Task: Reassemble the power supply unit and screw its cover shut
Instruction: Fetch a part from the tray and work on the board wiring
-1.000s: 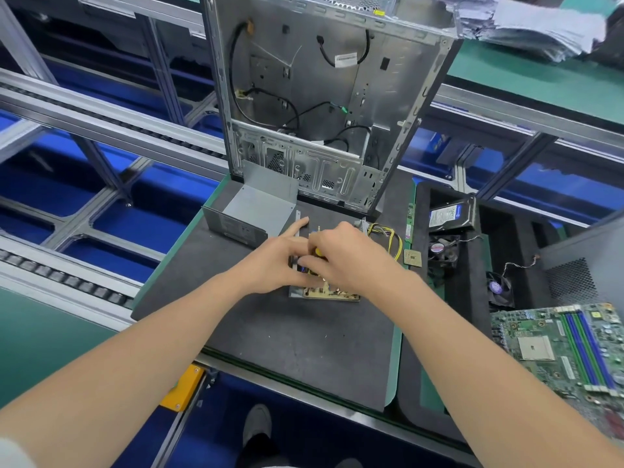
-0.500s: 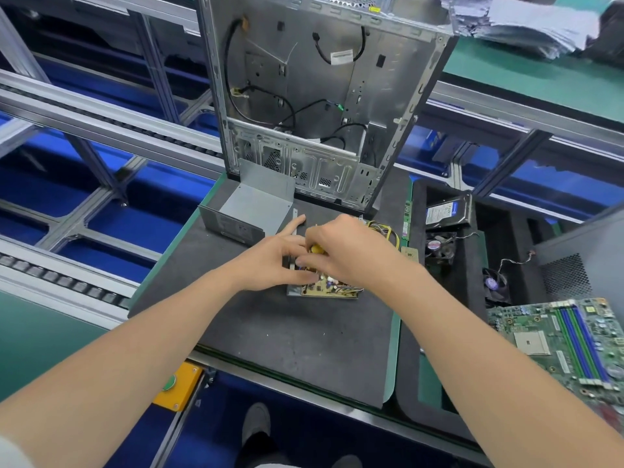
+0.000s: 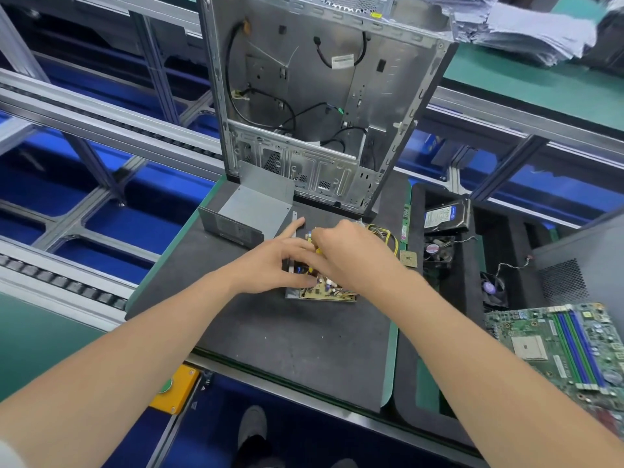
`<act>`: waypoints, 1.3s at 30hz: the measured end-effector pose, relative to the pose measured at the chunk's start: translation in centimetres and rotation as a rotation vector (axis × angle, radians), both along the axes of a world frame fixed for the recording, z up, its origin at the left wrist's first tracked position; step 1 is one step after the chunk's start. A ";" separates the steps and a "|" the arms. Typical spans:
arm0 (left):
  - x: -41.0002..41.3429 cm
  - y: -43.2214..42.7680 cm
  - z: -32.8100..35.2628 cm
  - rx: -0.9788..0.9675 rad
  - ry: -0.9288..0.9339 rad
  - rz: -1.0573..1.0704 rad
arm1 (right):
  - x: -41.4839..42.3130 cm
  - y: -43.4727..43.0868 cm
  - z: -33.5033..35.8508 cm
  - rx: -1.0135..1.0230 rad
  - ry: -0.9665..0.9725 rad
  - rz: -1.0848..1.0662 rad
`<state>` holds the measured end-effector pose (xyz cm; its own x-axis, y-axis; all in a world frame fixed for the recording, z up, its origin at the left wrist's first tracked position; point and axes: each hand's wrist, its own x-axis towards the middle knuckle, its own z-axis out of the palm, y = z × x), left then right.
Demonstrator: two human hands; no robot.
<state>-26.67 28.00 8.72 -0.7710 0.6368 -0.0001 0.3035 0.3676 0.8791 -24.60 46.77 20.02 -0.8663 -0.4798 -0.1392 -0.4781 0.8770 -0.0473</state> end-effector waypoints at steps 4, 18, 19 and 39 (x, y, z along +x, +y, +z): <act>0.1 0.1 -0.1 -0.023 -0.046 0.057 | 1.0 -0.6 -1.1 0.004 0.128 -0.170; -0.2 0.2 -0.5 0.012 -0.018 0.016 | 1.3 -0.6 -1.8 -0.051 0.117 -0.148; -0.3 0.1 -0.6 -0.001 0.001 0.004 | 1.2 -0.4 -1.6 -0.092 0.120 -0.101; -0.2 2.8 2.6 0.012 0.083 0.432 | 0.6 9.2 -0.8 -0.950 -0.095 -0.454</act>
<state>-26.84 30.75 11.28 -0.9636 0.2554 0.0786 0.1941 0.4667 0.8629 -24.05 56.01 19.25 -0.9971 -0.0606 0.0468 -0.0726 0.5554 -0.8284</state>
